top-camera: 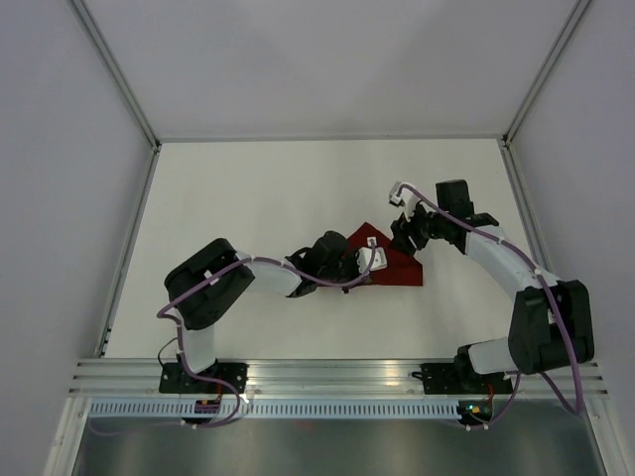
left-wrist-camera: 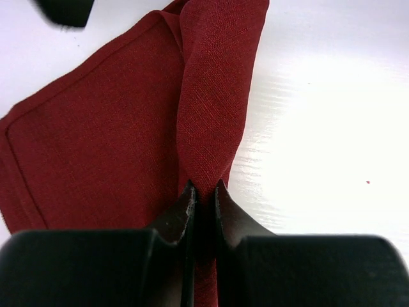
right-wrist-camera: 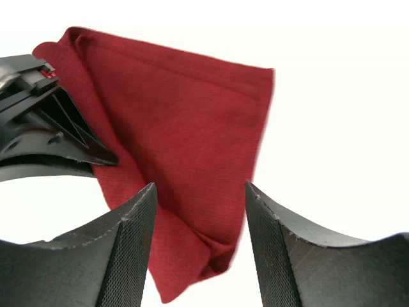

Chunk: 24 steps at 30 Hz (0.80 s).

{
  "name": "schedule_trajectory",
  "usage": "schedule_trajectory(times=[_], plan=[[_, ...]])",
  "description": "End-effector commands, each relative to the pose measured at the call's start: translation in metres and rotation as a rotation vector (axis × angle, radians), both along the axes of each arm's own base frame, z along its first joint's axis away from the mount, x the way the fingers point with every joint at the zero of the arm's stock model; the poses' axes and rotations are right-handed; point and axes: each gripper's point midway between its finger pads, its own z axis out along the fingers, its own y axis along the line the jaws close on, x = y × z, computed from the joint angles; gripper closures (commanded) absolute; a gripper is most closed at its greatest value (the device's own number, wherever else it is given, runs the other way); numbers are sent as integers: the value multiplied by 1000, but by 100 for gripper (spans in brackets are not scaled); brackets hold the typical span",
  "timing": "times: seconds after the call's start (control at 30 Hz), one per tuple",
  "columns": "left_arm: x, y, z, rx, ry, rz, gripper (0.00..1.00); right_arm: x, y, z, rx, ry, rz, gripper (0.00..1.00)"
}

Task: Fold the napkin, place the utensils inside, and roll it up
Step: Roll the napkin with the utensil

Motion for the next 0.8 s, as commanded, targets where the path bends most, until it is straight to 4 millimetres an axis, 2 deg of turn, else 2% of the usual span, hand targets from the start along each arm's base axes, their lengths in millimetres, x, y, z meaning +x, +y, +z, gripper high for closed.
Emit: schedule_trajectory(times=[0.0,0.03,0.07,0.13,0.17,0.23,0.27,0.3,0.33,0.37,0.5,0.63,0.77], plan=[[-38,21,-38,96,312,-26,98,9,-6,23,15,-167,-54,37],[-40,22,-41,100,342,-25,98,6,-6,25,16,-183,-45,37],[-40,23,-41,105,371,-27,98,-3,-7,19,11,-180,-30,37],[-39,22,-43,114,416,-22,98,-14,-5,26,6,-231,18,37],[-43,25,-46,128,462,-29,98,-23,-6,17,-5,-218,35,37],[-40,24,-47,133,501,-16,98,-34,-1,17,-39,-268,78,37],[-43,25,-52,139,532,-23,98,-42,-1,6,-59,-264,84,36],[-44,27,-54,146,555,-19,98,-50,8,8,-67,-297,118,36],[-43,25,-53,143,564,-18,98,-52,7,2,-105,-315,114,35],[-44,26,-55,143,581,-19,98,-63,16,-4,-111,-332,156,35],[-43,26,-53,132,623,-16,98,-73,21,-24,-174,-330,207,35],[-42,27,-52,130,662,-18,98,-75,17,-52,-268,-382,214,35],[-47,29,-56,140,697,-35,98,-75,25,-58,-281,-441,226,34]])
